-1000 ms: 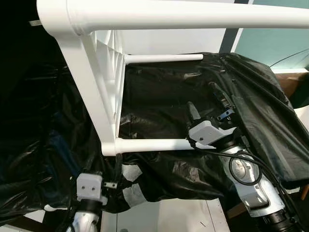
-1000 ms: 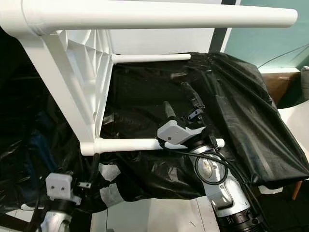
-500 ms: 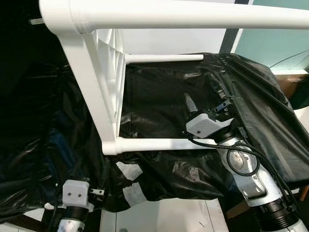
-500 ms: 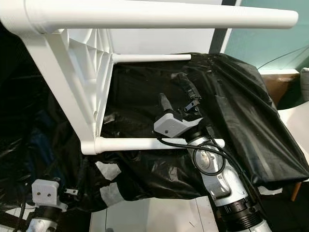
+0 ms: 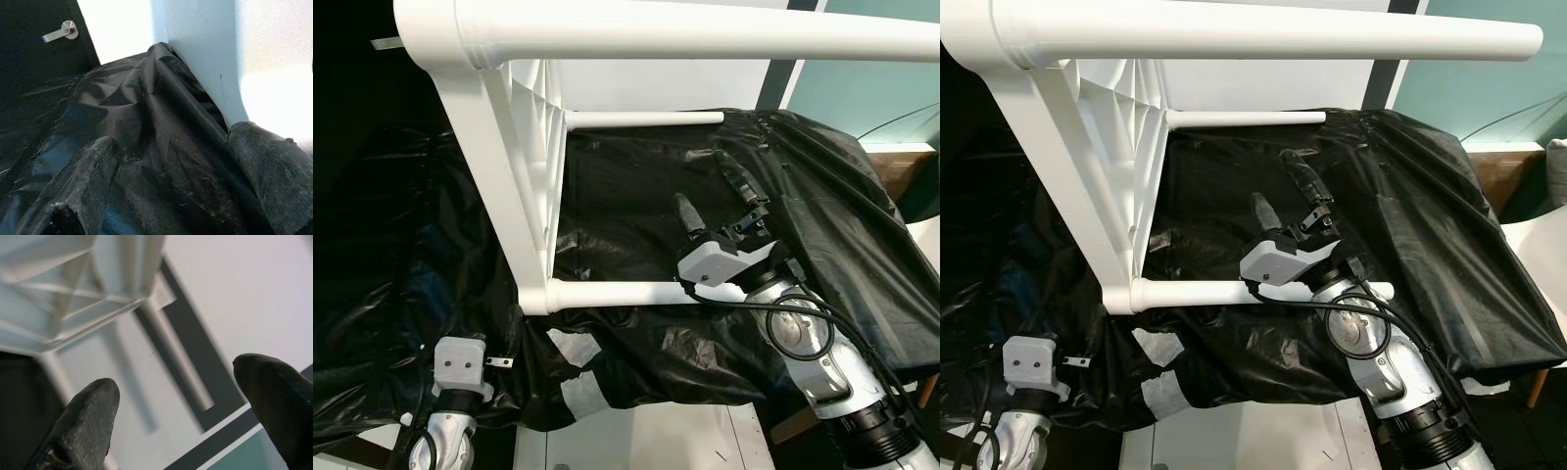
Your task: Building children table
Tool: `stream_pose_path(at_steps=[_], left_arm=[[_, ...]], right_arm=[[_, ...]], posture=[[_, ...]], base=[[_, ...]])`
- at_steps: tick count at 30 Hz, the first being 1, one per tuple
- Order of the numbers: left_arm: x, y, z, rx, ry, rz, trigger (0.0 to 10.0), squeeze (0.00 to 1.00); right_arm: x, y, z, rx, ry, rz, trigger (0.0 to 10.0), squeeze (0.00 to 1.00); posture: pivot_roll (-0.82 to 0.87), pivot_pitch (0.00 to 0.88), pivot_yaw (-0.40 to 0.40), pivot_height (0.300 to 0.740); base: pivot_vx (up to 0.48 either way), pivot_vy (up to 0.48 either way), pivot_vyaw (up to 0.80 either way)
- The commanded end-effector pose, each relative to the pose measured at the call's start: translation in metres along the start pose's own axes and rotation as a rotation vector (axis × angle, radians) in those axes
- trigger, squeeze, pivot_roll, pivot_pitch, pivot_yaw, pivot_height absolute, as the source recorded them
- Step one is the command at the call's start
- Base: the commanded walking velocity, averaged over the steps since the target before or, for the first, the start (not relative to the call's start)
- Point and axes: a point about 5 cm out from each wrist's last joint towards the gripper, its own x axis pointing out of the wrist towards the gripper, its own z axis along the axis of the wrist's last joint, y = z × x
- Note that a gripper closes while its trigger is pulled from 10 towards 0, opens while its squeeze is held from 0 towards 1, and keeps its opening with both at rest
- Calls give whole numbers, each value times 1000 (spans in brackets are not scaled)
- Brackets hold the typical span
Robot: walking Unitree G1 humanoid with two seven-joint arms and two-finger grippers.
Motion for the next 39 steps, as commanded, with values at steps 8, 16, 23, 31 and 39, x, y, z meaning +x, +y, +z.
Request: stream_pose_path(at_steps=[8, 16, 23, 31, 39], left_arm=[[4, 6, -11, 7, 27, 208, 10000, 0], [2, -2, -15, 10, 34, 181, 10000, 0], [2, -6, -17, 10, 33, 167, 10000, 0], [3, -10, -18, 4, 28, 169, 10000, 0], [3, -15, -19, -4, 25, 171, 10000, 0]], right_arm=[[5, -29, 3, -86, -36, -160, 10000, 0], [15, -59, 11, -144, -79, -308, 10000, 0], [28, -67, 9, -143, -73, -322, 10000, 0], [47, -73, -4, -137, -41, -299, 10000, 0], [60, -74, -14, -128, -2, -283, 10000, 0]], posture=[[73, 0, -17, 740], [71, 0, -17, 740], [80, 0, -25, 740], [80, 0, -29, 740], [82, 0, -39, 740]], base=[[0, 0, 0], [0, 0, 0], [0, 0, 0], [0, 0, 0], [0, 0, 0]])
